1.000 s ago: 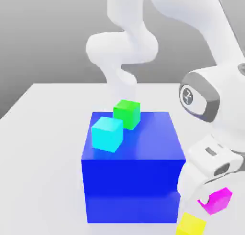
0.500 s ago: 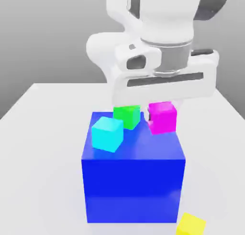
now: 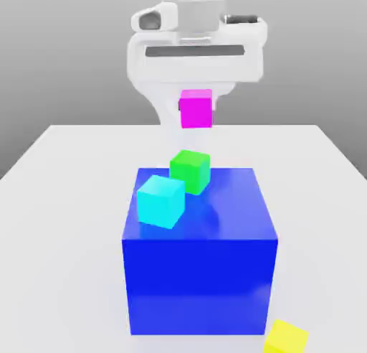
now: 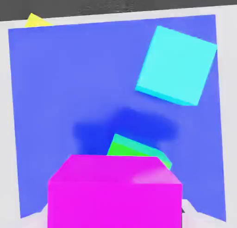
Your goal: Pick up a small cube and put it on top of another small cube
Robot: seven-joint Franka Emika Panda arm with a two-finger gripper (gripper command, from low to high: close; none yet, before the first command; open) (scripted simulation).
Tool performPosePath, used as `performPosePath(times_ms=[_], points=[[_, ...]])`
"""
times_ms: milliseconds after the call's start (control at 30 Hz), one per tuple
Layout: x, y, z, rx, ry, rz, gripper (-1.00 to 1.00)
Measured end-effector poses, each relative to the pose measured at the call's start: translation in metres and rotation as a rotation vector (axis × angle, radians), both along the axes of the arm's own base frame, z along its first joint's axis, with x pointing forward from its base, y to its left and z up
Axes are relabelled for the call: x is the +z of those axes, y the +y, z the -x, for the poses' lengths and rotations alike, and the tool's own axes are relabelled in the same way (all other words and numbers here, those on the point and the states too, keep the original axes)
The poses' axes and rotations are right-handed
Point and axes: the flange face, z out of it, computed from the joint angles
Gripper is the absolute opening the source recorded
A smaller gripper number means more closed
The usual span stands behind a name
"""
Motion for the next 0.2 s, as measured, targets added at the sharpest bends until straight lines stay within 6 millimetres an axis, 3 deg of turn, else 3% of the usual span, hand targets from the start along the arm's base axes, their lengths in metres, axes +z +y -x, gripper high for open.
performPosePath(times_ms=[67, 100, 200], points=[[-0.027, 0.000, 0.001, -0.003, -0.001, 0.002, -1.00], [-0.038, 0.000, 0.002, -0.004, -0.002, 0.002, 1.00], [-0.038, 0.000, 0.002, -0.004, -0.002, 0.002, 1.00]])
